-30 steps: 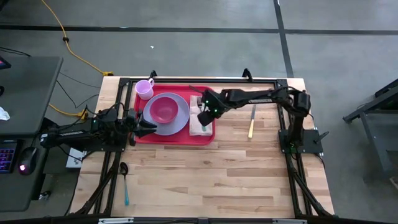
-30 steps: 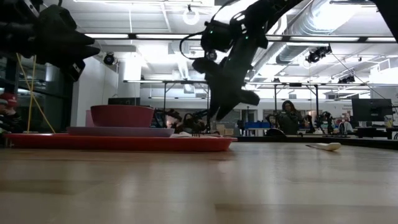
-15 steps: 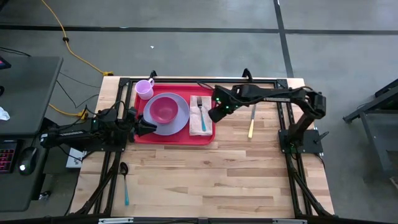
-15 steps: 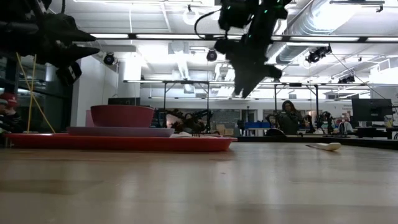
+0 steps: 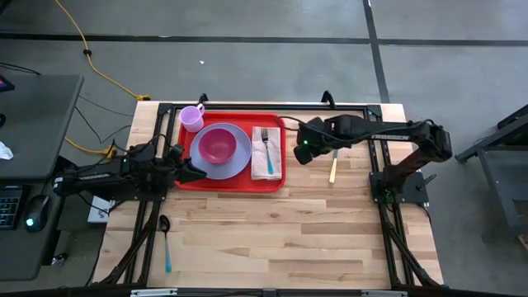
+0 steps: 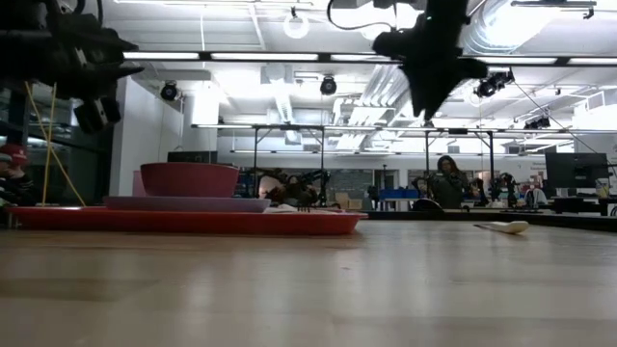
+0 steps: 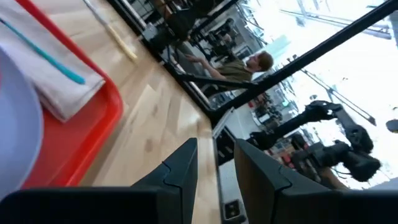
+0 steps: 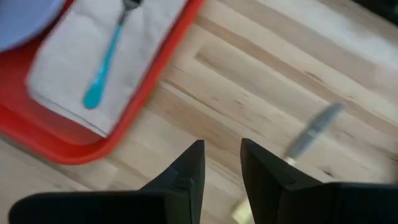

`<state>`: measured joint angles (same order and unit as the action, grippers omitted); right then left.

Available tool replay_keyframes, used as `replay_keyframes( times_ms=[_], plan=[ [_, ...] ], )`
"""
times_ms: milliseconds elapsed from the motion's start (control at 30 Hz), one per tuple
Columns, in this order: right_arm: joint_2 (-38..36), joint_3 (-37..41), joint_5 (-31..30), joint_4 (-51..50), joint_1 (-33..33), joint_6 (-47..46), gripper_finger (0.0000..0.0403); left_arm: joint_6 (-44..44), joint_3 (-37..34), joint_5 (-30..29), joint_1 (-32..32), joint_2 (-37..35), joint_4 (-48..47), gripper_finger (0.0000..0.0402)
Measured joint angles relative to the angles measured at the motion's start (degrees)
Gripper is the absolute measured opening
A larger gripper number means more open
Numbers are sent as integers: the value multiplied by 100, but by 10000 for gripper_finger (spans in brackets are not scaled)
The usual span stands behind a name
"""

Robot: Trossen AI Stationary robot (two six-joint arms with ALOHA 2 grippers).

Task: Set up tray
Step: Put the blue spoon on the white table napkin to the left of the blue fork

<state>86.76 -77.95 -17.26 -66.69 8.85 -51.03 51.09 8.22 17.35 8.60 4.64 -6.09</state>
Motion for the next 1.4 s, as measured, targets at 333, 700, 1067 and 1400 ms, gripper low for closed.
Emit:
replay_keyframes(
  times_ms=[333, 700, 1067, 1400],
  plan=[
    [-84, 2, -646, -882, -292, -422, 82, -321, 807, -177, 0, 174, -72, 138],
    [-723, 4, -1074, -1515, -328, -449, 82, -488, 1988, -436, 0, 1947, -965, 138],
    [-2587, 5, -1825, -1756, -761, -444, 82, -638, 3045, -404, -2, 3408, -1602, 138],
    [-4069, 1317, -2278, -1193, -1656, -1108, 82, -318, 3665, -407, -200, 3928, -2357, 138]
  ],
)
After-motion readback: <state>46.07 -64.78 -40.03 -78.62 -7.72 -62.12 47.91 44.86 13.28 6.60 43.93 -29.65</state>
